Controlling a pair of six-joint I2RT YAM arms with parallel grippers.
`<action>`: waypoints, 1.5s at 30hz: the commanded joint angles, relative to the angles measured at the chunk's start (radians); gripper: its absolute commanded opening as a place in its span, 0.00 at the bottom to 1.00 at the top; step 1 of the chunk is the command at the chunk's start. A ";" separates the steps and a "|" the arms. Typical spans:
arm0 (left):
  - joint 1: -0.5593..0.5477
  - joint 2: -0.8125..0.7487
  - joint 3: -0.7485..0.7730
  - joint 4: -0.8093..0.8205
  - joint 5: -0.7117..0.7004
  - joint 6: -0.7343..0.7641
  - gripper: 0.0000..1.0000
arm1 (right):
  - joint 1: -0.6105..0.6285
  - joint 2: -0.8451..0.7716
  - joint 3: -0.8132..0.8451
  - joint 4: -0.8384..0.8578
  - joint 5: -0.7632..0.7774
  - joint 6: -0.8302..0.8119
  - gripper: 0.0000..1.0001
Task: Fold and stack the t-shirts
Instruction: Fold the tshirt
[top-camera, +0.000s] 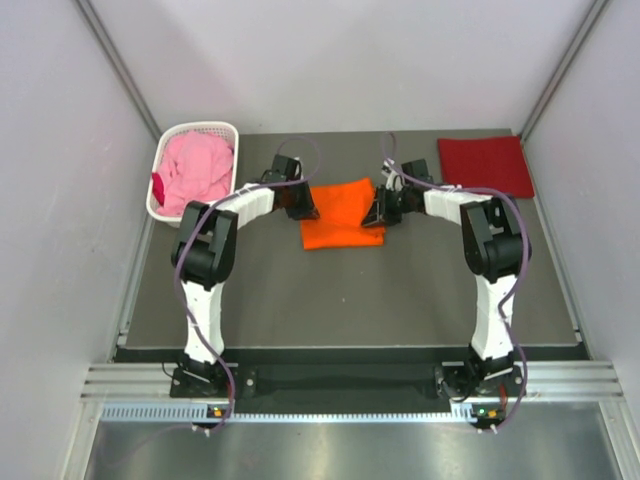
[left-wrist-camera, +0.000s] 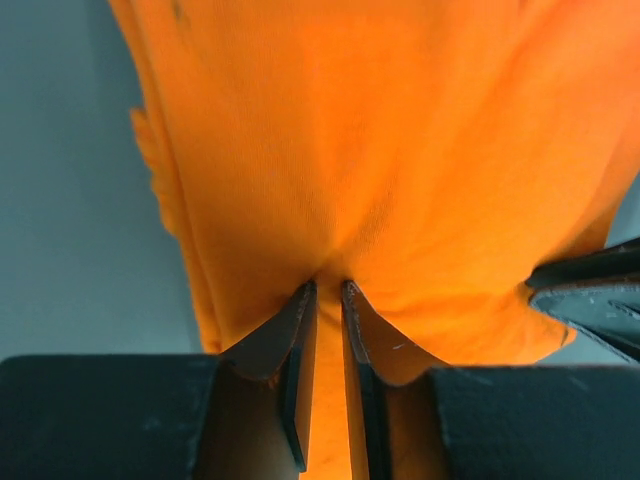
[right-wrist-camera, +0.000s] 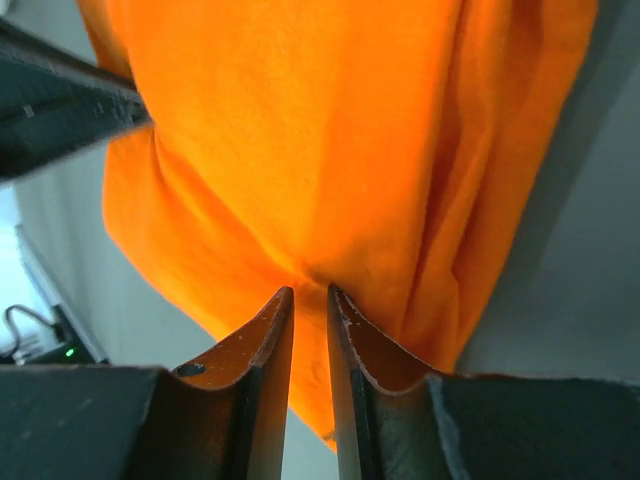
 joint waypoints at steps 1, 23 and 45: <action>-0.002 0.026 0.109 -0.113 -0.101 0.081 0.21 | -0.036 -0.003 0.007 0.048 -0.052 -0.020 0.22; -0.115 -0.160 -0.270 0.010 -0.111 -0.002 0.21 | -0.014 -0.099 -0.160 0.061 -0.037 -0.043 0.25; -0.065 -0.255 -0.192 -0.220 -0.174 0.018 0.32 | -0.013 -0.243 -0.174 -0.134 0.164 -0.175 0.42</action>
